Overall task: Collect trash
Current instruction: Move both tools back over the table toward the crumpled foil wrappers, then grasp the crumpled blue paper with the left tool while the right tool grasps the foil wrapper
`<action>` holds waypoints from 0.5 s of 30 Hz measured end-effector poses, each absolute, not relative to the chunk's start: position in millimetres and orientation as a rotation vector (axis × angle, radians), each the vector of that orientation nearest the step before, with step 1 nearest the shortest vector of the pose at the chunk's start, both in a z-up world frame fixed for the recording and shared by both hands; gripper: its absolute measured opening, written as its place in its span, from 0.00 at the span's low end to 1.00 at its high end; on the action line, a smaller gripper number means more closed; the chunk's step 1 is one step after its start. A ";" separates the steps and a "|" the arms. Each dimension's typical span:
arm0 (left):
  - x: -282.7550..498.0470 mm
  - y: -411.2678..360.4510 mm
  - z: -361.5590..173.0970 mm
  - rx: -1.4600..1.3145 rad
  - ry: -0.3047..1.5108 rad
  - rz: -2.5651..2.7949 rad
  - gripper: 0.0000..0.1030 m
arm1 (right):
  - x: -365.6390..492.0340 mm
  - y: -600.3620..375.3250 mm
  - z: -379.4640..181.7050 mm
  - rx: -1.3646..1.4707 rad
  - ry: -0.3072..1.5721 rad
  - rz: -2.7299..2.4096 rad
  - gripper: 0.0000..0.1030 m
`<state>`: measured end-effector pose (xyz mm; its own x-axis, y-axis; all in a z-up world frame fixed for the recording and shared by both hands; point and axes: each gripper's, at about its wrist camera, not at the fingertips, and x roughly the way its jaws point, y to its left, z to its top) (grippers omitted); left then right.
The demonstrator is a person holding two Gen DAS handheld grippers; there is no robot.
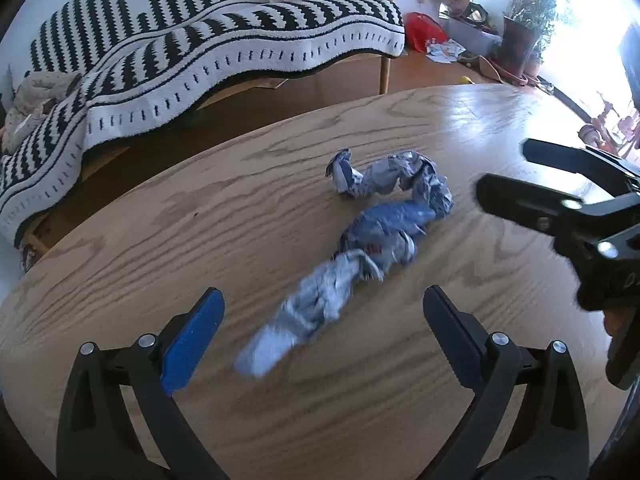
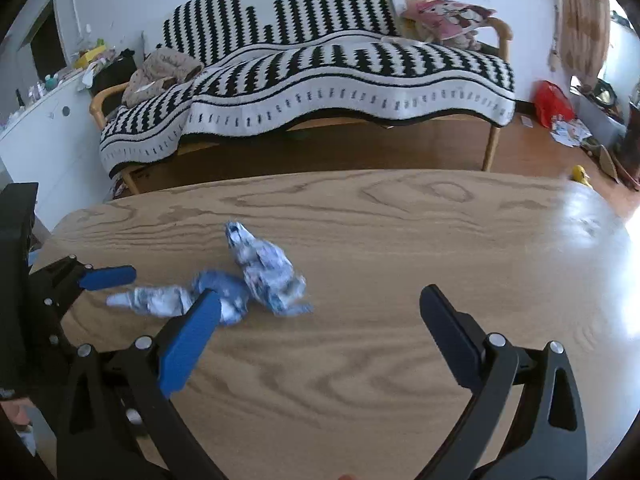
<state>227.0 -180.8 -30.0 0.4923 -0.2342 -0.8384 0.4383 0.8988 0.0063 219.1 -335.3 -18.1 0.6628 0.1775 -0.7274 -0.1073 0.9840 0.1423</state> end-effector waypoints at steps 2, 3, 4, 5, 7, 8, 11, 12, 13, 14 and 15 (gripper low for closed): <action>231.3 -181.9 -30.9 0.234 0.969 -0.419 0.94 | 231.4 -329.7 -21.9 0.090 0.839 0.174 0.93; 233.9 -182.1 -31.8 0.234 0.969 -0.422 0.94 | 237.6 -326.4 -23.4 0.090 0.843 0.179 0.93; 235.5 -182.4 -33.0 0.235 0.968 -0.424 0.94 | 241.9 -324.2 -24.8 0.089 0.845 0.182 0.93; 237.6 -182.7 -34.1 0.237 0.967 -0.427 0.94 | 246.9 -322.1 -26.7 0.087 0.845 0.183 0.93; 241.9 -183.6 -36.8 0.243 0.966 -0.432 0.94 | 252.2 -320.7 -30.5 0.095 0.846 0.181 0.93; 243.9 -183.3 -38.1 0.242 0.966 -0.432 0.94 | 253.6 -319.9 -32.7 0.101 0.849 0.181 0.93; 247.4 -181.8 -40.8 0.228 0.966 -0.453 0.93 | 254.6 -318.4 -39.5 0.099 0.856 0.175 0.92; 247.5 -181.4 -41.1 0.224 0.961 -0.458 0.89 | 255.1 -318.4 -41.9 0.100 0.860 0.175 0.91; 247.4 -181.2 -41.7 0.220 0.960 -0.468 0.79 | 255.9 -317.9 -43.0 0.101 0.862 0.179 0.87; 247.8 -181.2 -42.7 0.215 0.966 -0.479 0.74 | 258.3 -317.0 -44.9 0.102 0.869 0.187 0.82; 247.4 -181.6 -42.9 0.216 0.960 -0.483 0.72 | 259.7 -316.3 -45.7 0.101 0.872 0.193 0.80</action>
